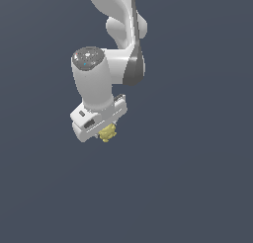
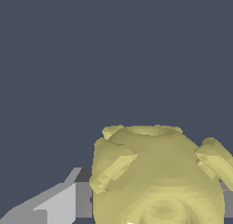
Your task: Pick up the object and move it to a goal position.
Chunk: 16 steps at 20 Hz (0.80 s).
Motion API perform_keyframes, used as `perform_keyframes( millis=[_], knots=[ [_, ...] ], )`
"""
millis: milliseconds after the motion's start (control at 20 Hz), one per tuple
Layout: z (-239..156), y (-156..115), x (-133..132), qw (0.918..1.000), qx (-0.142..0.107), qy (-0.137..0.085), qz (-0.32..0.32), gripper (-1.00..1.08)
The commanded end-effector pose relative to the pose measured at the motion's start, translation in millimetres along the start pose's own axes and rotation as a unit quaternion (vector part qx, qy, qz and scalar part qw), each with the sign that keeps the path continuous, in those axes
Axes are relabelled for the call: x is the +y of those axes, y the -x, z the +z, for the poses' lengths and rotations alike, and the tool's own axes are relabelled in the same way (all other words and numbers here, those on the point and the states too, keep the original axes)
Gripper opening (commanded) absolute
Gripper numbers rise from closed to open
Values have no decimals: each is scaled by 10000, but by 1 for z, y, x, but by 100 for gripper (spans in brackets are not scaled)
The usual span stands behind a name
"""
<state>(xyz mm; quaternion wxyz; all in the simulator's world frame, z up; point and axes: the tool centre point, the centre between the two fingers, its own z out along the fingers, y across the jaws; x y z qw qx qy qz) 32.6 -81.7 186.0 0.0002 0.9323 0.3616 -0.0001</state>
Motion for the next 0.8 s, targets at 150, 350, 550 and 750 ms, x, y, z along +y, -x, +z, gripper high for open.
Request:
perform_keyframes(
  millis=[150, 350, 550, 750],
  knots=[
    [-43, 43, 20, 10000, 6, -4, -4, -100],
    [-67, 66, 32, 10000, 6, -4, -4, -100],
    [-83, 80, 40, 10000, 6, -4, -4, -100],
    [-87, 85, 43, 10000, 6, -4, -4, -100]
  ],
)
